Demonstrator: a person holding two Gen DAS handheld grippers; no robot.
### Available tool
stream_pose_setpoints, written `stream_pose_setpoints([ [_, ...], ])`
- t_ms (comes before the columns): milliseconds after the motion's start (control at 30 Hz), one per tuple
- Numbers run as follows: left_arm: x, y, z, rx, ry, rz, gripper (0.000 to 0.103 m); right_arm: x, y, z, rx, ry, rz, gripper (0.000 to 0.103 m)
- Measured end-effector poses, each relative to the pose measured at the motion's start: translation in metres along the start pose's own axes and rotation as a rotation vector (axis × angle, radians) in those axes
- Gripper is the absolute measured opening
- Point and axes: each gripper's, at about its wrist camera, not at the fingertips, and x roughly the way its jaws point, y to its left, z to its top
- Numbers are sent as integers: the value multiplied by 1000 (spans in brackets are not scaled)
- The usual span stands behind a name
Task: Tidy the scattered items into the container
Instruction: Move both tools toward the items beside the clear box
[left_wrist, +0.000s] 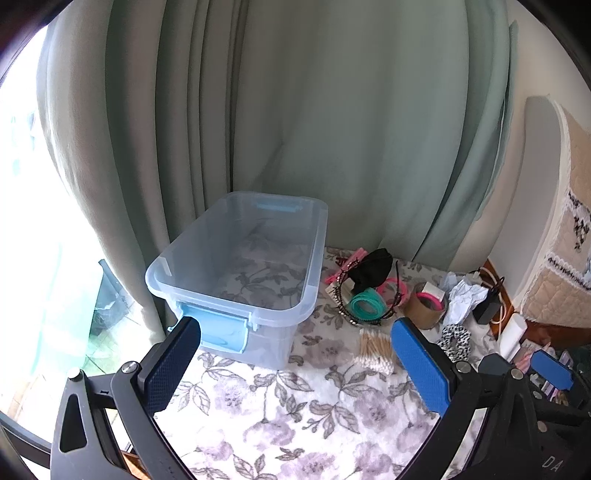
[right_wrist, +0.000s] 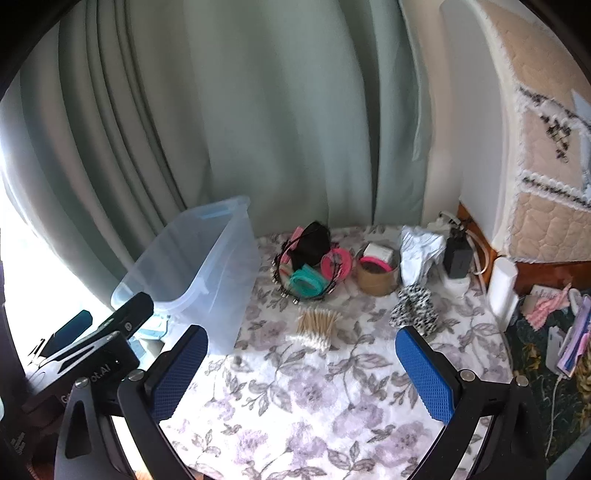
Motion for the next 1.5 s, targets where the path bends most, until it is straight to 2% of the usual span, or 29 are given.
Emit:
stream_pose_setpoints([
  [133, 8, 11, 4, -51, 16, -31, 103, -3, 3, -3, 13, 23, -18, 103],
  [233, 14, 16, 0, -25, 9, -16, 103, -4, 4, -5, 24, 39, -27, 103],
  [367, 16, 8, 2, 10, 26, 27, 103, 7, -7, -4, 56, 33, 20, 103],
  [467, 17, 8, 1, 18, 32, 27, 103, 9, -7, 0, 58, 41, 37, 103],
  [633, 16, 10, 0, 36, 14, 23, 103, 2, -1, -3, 18, 1, 13, 103],
  [833, 14, 12, 1, 43, 0, 20, 103, 1, -15, 0, 62, -6, -19, 103],
  [1167, 15, 6, -1, 57, 9, 18, 103, -2, -12, -1, 42, -20, 3, 103],
  [1500, 21, 3, -2, 51, 27, 21, 103, 0, -14, -1, 62, -26, -19, 103],
])
